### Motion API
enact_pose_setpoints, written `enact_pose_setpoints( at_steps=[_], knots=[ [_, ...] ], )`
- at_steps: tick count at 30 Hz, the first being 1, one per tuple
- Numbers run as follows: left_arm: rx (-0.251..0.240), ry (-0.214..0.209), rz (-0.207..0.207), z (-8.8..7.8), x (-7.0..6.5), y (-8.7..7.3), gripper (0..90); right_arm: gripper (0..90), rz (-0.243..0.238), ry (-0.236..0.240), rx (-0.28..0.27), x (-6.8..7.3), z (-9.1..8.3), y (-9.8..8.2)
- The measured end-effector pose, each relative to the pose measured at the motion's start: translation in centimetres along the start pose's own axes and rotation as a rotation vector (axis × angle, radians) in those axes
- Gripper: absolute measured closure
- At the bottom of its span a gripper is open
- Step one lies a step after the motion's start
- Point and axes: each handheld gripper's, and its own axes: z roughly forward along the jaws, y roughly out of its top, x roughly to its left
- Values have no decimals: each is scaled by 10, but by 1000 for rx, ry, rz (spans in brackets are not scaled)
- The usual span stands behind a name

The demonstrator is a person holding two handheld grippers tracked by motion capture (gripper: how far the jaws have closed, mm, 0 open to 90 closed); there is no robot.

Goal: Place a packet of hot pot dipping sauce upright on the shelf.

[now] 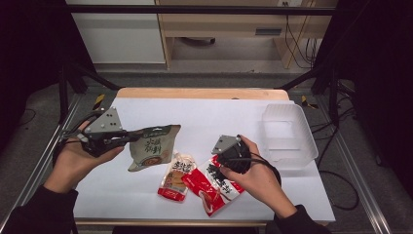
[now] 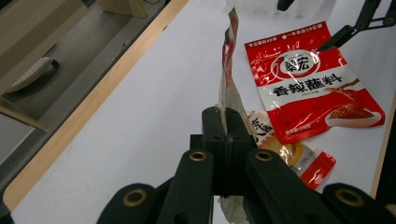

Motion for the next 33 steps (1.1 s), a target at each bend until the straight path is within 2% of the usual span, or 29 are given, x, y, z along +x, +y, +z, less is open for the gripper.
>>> enact_pose_setpoints(
  at_steps=[7, 19, 33],
  knots=[
    [1, -15, 15, 10, -1, 8, 900, 187, 7, 11, 30, -13, -6, 13],
    [18, -49, 35, 29, -1, 16, 900, 108, -119, 55, 63, -18, -20, 38],
    [21, -92, 63, 41, -10, 24, 900, 136, -145, 90, 61, -22, -28, 53]
  ],
)
